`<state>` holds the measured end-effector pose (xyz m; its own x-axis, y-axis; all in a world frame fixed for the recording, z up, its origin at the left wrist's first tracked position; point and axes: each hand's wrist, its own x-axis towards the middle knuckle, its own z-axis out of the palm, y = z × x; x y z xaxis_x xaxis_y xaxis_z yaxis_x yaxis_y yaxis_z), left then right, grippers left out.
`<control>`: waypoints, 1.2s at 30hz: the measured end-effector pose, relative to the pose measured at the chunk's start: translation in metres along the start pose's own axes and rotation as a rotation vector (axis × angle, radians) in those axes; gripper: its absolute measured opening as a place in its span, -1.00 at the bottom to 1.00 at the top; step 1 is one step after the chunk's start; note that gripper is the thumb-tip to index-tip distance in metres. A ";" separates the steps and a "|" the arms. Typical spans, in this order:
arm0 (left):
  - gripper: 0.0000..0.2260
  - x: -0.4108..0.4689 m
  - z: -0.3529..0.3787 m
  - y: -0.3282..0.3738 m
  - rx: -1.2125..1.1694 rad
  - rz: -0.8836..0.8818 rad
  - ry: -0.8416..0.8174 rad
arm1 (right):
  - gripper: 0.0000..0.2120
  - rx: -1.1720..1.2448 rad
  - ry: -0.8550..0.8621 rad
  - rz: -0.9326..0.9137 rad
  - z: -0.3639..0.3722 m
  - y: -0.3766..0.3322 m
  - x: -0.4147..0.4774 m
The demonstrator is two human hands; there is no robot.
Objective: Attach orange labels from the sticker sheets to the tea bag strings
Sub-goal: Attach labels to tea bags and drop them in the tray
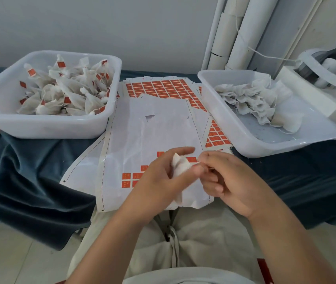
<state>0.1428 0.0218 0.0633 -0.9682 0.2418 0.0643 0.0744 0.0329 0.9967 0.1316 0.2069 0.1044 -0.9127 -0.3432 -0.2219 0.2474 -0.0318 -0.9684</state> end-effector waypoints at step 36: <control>-0.82 -0.001 -0.003 0.006 -0.251 0.186 -0.100 | -0.77 -0.509 0.035 -0.279 0.002 0.004 -0.003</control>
<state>0.1438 0.0187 0.0691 -0.9143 0.3155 0.2541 0.1751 -0.2579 0.9502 0.1357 0.2060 0.1015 -0.9333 -0.3549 0.0542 -0.1836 0.3420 -0.9216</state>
